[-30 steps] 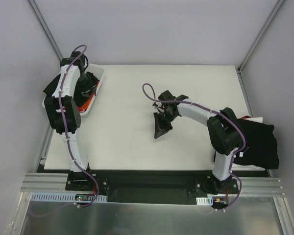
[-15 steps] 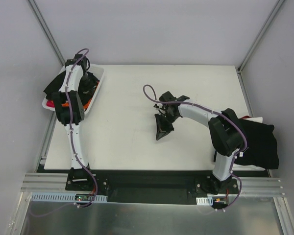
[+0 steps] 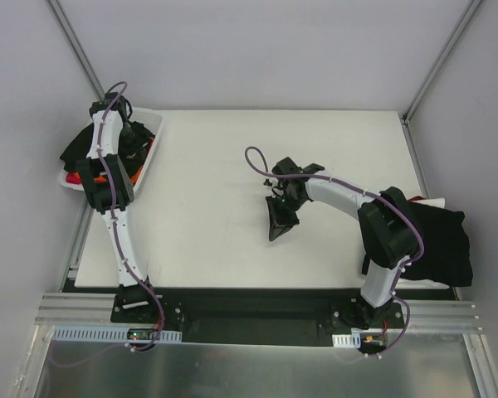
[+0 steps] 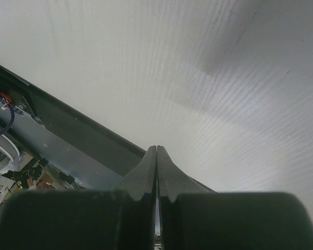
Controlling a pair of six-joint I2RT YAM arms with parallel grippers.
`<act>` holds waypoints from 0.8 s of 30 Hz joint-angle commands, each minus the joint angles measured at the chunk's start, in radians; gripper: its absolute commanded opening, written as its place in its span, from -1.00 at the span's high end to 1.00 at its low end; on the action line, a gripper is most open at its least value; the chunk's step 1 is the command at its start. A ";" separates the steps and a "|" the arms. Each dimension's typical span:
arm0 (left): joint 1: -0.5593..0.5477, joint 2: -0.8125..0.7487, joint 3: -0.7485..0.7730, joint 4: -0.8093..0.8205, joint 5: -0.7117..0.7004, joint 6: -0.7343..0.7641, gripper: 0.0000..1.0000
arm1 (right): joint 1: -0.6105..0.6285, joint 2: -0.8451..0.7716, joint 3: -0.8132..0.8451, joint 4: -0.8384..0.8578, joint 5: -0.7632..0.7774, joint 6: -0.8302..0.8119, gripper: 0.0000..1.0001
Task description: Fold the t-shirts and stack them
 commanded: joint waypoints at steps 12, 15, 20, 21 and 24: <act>0.073 0.045 0.071 -0.129 -0.181 -0.048 0.98 | 0.001 -0.040 0.010 -0.025 -0.012 -0.019 0.98; 0.093 0.046 0.065 -0.150 -0.169 -0.085 1.00 | 0.003 -0.043 0.004 -0.020 -0.012 -0.014 0.98; 0.093 0.031 0.031 -0.158 -0.207 -0.102 1.00 | 0.003 -0.053 -0.010 -0.008 -0.009 -0.003 0.98; 0.094 0.030 0.031 -0.161 -0.215 -0.109 1.00 | 0.003 -0.053 -0.013 -0.005 -0.009 0.000 0.98; 0.091 0.013 0.033 -0.157 -0.189 -0.106 0.81 | 0.003 -0.055 -0.014 0.003 -0.010 0.007 0.98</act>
